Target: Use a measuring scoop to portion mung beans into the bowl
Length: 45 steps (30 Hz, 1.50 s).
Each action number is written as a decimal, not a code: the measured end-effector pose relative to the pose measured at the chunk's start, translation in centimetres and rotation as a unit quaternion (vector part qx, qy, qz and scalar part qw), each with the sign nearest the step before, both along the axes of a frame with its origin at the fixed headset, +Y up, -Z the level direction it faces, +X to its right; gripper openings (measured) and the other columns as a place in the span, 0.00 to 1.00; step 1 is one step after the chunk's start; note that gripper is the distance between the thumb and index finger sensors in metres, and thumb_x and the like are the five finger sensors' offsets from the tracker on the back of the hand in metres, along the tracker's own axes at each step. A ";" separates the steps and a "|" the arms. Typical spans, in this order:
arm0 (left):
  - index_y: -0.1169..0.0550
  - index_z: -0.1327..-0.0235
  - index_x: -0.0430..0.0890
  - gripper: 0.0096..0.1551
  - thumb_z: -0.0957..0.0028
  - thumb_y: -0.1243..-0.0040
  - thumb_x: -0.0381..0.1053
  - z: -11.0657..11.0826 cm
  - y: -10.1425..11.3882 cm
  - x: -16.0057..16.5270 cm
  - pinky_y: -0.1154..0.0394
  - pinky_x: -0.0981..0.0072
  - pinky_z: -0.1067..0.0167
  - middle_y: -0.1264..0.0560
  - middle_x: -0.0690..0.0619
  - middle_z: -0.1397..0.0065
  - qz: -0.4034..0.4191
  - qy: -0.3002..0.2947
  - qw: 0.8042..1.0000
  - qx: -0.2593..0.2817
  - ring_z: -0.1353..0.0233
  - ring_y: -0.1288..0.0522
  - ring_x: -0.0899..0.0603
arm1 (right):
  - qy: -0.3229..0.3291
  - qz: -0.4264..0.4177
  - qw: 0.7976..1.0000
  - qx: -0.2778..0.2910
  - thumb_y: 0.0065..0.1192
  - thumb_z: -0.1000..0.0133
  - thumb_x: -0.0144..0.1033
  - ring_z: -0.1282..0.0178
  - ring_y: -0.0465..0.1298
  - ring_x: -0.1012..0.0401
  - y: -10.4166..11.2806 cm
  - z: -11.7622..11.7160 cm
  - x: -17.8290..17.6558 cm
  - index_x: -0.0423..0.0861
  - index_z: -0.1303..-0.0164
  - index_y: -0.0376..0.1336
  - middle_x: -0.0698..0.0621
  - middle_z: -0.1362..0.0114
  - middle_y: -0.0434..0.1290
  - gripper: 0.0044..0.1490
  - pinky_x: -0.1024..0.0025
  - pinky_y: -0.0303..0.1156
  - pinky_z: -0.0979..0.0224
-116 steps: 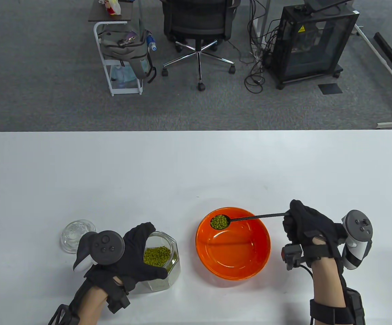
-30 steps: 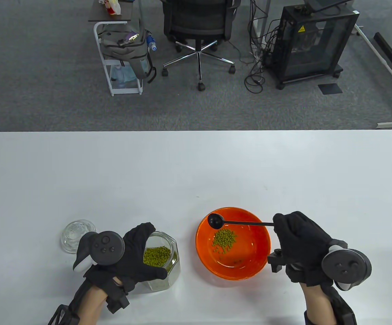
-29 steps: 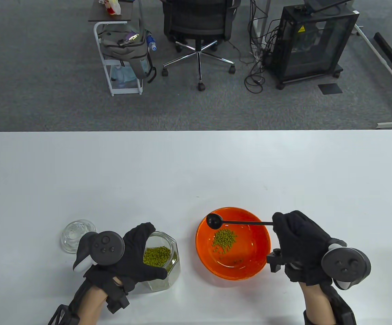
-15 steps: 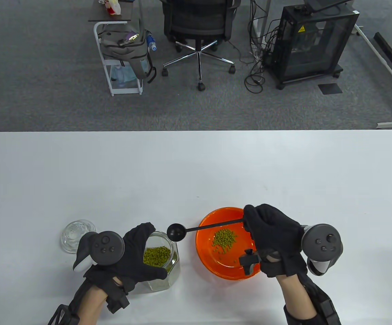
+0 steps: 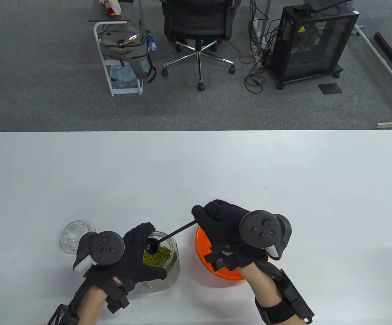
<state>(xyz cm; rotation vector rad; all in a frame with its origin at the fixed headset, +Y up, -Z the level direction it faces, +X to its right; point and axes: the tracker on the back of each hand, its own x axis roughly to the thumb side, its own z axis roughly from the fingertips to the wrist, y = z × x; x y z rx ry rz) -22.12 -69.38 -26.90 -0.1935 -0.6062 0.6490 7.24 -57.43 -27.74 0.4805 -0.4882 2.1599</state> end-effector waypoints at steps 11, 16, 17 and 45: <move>0.52 0.21 0.31 0.81 0.59 0.29 0.84 0.0 0.0 0.0 0.38 0.27 0.27 0.49 0.29 0.18 0.000 0.000 1.000 0.000 0.20 0.42 0.19 | 0.008 0.082 0.997 -0.001 0.69 0.47 0.53 0.80 0.83 0.57 -0.2 0.0 -2.9 0.42 0.75 0.81 0.44 0.68 0.85 0.25 0.65 0.80 0.74; 0.52 0.21 0.31 0.81 0.59 0.29 0.84 0.0 0.0 0.0 0.38 0.27 0.27 0.49 0.29 0.18 0.000 0.000 1.000 0.000 0.20 0.42 0.19 | 0.003 0.149 0.988 0.045 0.69 0.47 0.54 0.79 0.83 0.57 -0.6 0.8 -5.2 0.42 0.74 0.81 0.44 0.67 0.85 0.25 0.65 0.80 0.73; 0.52 0.21 0.31 0.81 0.59 0.29 0.84 0.0 0.0 0.0 0.38 0.27 0.27 0.49 0.29 0.18 0.000 0.000 1.000 0.000 0.20 0.42 0.19 | 0.003 0.160 0.986 0.053 0.69 0.48 0.53 0.79 0.83 0.57 -0.7 1.0 -5.6 0.42 0.75 0.81 0.44 0.67 0.85 0.25 0.65 0.80 0.73; 0.52 0.21 0.32 0.81 0.59 0.29 0.84 0.0 -0.1 0.0 0.38 0.27 0.27 0.49 0.29 0.18 -0.001 -0.001 1.000 0.000 0.20 0.42 0.19 | 0.073 0.117 0.990 -0.001 0.67 0.47 0.53 0.78 0.83 0.56 -5.4 -0.3 -7.7 0.40 0.71 0.81 0.42 0.65 0.84 0.27 0.65 0.80 0.72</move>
